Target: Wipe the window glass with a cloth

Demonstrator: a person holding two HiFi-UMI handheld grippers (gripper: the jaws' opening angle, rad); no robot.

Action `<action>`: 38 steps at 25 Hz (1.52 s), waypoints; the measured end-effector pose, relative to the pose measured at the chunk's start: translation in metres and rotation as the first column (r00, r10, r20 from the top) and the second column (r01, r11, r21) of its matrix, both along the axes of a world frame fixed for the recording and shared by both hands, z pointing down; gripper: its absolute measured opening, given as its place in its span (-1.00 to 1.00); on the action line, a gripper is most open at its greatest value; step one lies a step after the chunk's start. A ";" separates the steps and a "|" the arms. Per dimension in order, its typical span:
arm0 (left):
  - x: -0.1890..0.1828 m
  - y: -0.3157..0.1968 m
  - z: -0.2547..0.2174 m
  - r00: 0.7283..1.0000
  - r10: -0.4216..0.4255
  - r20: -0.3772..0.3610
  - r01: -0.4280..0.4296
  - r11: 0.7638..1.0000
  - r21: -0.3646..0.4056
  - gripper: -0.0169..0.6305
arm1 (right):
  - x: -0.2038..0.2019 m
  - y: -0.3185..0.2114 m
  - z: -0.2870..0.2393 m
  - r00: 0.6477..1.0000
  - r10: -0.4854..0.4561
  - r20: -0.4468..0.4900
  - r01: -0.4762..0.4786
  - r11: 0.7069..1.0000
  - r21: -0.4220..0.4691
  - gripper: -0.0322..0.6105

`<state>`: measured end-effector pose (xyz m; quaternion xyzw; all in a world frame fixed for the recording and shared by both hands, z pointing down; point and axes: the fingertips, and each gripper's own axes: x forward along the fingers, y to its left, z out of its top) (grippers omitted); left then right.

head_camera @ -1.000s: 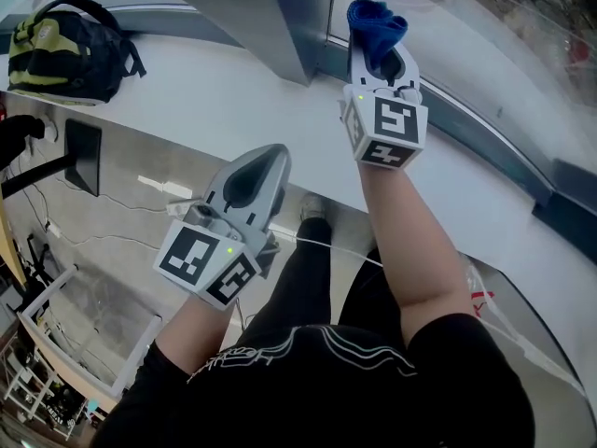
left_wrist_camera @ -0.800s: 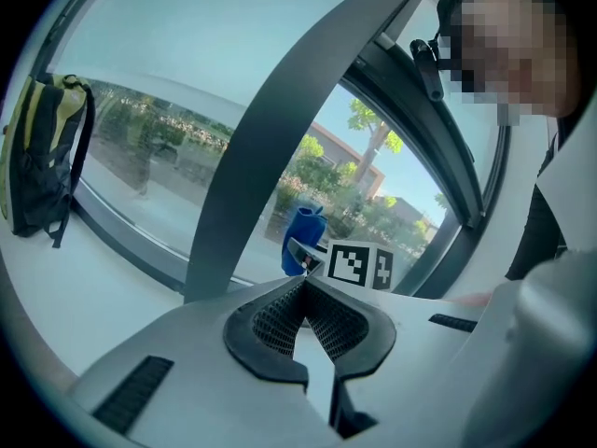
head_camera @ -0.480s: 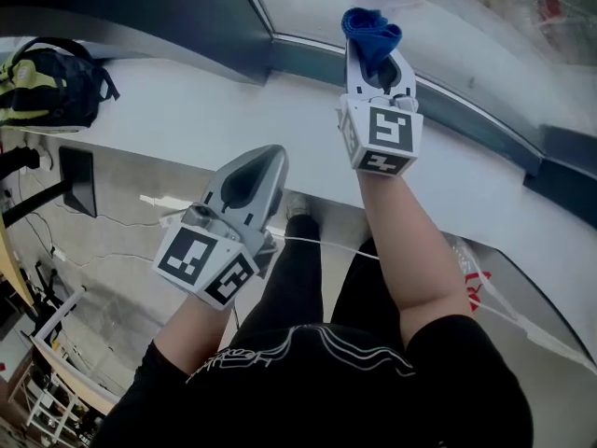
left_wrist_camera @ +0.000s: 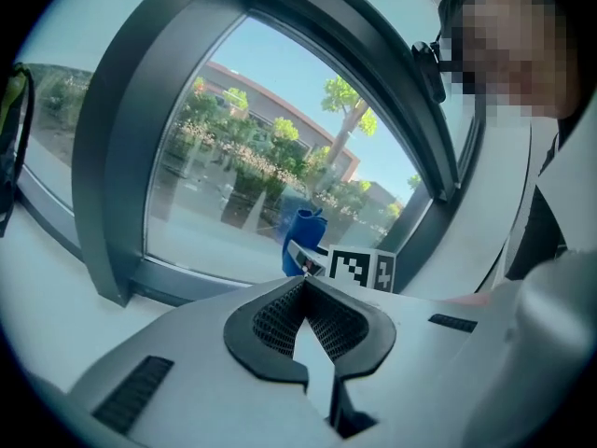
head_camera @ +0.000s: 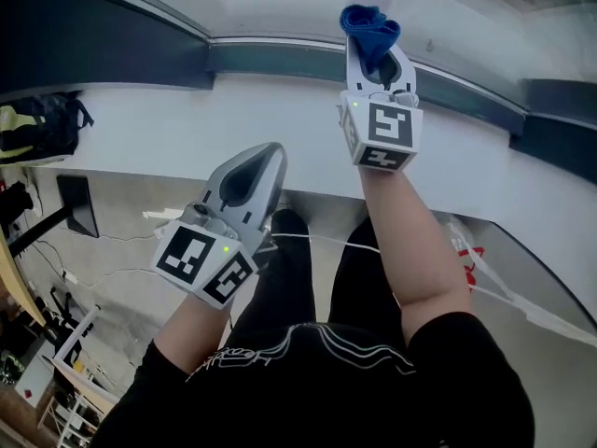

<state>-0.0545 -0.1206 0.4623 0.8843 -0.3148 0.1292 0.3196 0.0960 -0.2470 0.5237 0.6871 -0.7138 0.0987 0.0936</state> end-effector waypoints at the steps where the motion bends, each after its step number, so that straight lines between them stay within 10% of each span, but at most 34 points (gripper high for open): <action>1: 0.011 0.003 0.000 1.000 0.013 0.000 -0.013 1.000 -0.001 -0.94 | 0.012 0.005 0.001 1.000 0.011 0.000 -0.011 1.000 -0.002 -0.61; 38: 0.355 0.115 0.041 0.945 0.328 0.001 -0.328 0.943 -0.064 -0.94 | 0.427 0.170 0.022 0.934 0.356 -0.030 -0.356 0.934 0.022 -0.61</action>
